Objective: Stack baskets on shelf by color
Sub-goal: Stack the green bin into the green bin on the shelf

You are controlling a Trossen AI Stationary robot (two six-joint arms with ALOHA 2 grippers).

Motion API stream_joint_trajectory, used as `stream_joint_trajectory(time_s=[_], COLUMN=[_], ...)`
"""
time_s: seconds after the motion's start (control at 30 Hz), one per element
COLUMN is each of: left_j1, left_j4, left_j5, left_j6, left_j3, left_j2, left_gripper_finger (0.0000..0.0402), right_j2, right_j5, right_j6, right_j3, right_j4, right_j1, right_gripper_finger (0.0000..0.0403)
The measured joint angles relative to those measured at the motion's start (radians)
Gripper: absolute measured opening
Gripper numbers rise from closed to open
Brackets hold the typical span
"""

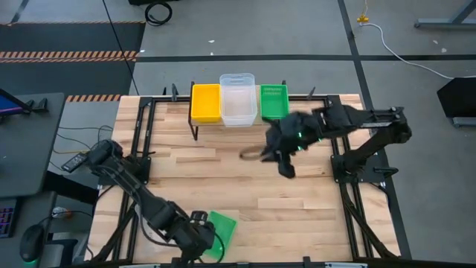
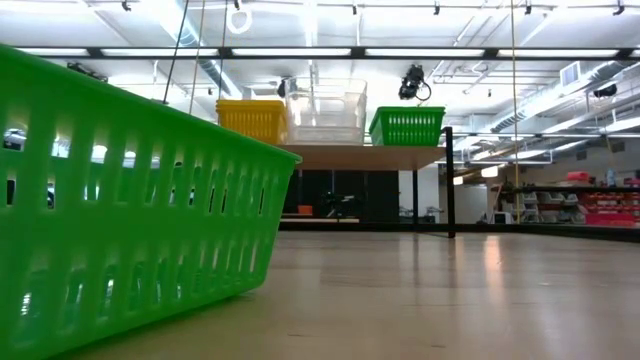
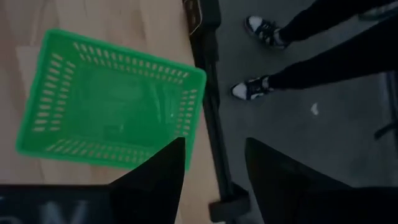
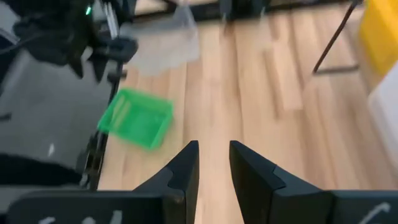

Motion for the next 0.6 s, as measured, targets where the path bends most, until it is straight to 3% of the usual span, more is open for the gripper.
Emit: stream_joint_trajectory(time_s=[0.33,0.6], left_j1=[0.003,0.007], left_j4=[-0.002,0.014], left_j5=[0.075,0.111], left_j6=[0.076,0.084], left_j3=[0.0,-0.001], left_j2=[0.173,0.278], left_gripper_finger=[0.0205,0.0197], right_j2=[0.004,0.003], right_j5=[0.103,0.107], right_j6=[0.201,0.349], right_j3=[0.0,0.0], right_j4=[-0.161,-0.196], right_j1=[0.202,0.305], right_gripper_finger=[0.0139,0.0159])
